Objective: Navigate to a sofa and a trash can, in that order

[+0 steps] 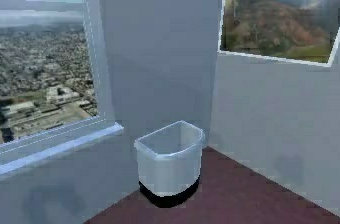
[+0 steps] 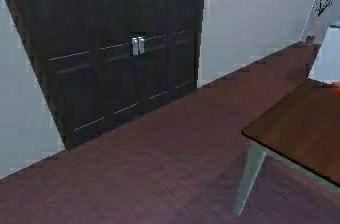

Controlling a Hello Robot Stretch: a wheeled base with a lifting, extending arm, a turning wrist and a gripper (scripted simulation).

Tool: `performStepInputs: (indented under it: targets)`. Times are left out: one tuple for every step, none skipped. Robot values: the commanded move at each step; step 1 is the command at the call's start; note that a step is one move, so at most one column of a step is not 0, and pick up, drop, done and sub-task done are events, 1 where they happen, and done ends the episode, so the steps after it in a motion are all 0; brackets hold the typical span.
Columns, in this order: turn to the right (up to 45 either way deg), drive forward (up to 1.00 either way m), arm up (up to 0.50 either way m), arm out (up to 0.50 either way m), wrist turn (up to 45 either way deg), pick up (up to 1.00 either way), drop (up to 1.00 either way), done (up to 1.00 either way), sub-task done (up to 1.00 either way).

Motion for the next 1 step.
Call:
performStepInputs:
  targets:
    - [-21.0,0.0,0.0,0.0,0.0,0.0,0.0,0.0,0.0]
